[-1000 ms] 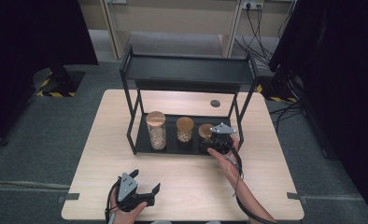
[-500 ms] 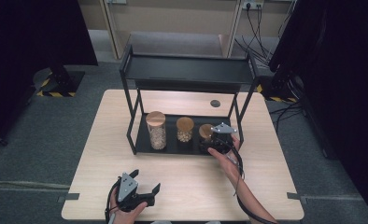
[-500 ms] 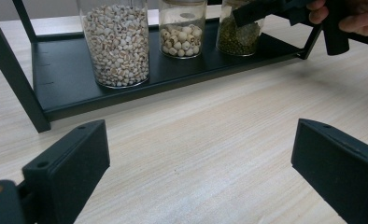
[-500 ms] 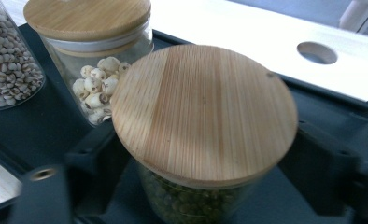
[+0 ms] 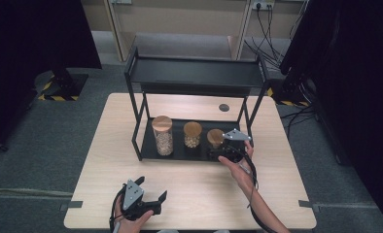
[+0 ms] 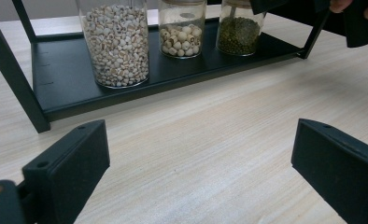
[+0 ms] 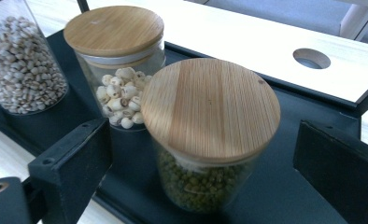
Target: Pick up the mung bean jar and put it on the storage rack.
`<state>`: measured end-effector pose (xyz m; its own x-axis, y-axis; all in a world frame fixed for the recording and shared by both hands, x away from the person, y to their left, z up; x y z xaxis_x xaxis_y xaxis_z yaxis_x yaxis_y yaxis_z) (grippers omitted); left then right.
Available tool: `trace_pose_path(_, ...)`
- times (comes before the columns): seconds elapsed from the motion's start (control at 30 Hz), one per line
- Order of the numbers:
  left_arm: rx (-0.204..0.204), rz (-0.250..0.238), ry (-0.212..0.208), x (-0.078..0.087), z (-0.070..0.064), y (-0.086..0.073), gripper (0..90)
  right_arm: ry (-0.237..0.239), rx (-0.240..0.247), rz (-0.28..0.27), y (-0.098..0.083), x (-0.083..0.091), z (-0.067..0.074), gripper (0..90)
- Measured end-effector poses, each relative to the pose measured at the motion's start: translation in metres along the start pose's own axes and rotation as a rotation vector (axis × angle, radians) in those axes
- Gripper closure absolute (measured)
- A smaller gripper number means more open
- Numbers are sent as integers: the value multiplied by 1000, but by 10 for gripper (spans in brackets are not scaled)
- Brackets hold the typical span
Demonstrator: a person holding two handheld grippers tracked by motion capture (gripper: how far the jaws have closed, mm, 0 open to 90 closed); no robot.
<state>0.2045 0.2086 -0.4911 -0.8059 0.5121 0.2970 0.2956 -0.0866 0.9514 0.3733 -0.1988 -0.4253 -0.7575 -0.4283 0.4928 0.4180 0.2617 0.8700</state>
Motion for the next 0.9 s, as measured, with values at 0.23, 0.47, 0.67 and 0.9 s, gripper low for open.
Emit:
trace_pose_path(0.23, -1, 1, 0, -1, 0, 0, 38, 38, -6, -22, -2, 13, -2, 49)
trace_pose_path(0.47, -2, 3, -1, -1, -1, 0, 38, 47, -2, -48, -4, 26, 0, 47)
trace_pose_path(0.67, -2, 2, -1, -1, -1, 0, 38, 61, -4, -60, -6, 35, 0, 47)
trace_pose_path(0.9, -1, 3, -1, -1, -1, 0, 38, 90, 4, -79, -11, 47, 2, 48)
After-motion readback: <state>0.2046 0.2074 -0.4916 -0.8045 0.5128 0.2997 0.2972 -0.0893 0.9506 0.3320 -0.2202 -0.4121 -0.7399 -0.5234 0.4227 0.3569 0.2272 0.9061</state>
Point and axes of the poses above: each handheld gripper's, and its own axes: x roughly backward along the jaws, y roughly out of its top, z roughly to its left, the point moved 5 cm from there along -x, roughly forward along the jaws, and after that the axes turned 3 degrees about -z, right-handed, at the moved point
